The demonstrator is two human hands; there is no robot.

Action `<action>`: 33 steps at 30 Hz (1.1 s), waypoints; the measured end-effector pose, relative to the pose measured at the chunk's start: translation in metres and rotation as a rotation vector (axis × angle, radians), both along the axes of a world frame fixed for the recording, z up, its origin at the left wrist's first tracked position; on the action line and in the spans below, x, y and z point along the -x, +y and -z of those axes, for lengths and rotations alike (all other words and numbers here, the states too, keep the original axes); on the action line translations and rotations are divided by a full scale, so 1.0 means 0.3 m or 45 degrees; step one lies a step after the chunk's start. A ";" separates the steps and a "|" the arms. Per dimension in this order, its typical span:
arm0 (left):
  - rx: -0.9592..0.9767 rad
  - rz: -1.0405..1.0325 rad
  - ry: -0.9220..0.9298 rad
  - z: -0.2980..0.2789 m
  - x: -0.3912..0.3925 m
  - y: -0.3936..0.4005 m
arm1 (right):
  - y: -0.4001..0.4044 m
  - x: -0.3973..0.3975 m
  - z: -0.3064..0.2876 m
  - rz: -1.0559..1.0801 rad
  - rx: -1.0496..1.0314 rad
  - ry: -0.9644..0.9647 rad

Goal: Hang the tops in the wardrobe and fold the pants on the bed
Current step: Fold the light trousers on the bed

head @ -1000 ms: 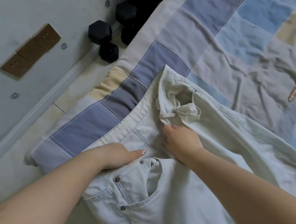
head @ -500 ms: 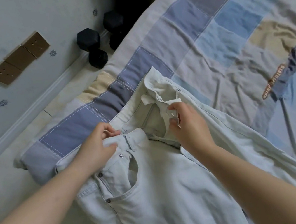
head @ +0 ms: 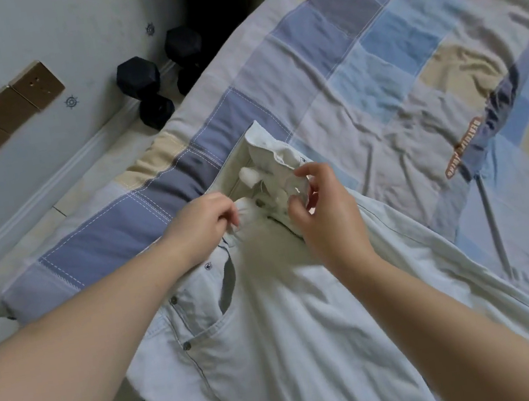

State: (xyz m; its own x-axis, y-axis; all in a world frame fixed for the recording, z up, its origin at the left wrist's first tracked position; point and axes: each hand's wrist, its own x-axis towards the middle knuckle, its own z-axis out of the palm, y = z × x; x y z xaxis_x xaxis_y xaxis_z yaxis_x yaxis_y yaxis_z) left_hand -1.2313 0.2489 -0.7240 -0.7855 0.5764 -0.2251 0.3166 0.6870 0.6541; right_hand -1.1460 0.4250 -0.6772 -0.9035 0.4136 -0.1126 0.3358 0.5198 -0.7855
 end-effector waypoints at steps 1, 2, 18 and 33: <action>-0.001 -0.013 0.055 0.012 -0.005 -0.012 | -0.015 0.004 0.000 0.050 0.021 0.046; 0.034 -0.032 0.051 0.027 -0.013 -0.022 | -0.035 0.006 0.003 0.067 0.026 0.080; 0.460 -0.400 -0.257 0.130 0.022 0.045 | -0.103 -0.200 0.254 -0.643 -0.380 -0.450; 0.324 0.555 0.439 0.017 -0.339 0.198 | 0.034 -0.507 0.305 -0.477 -0.487 -0.643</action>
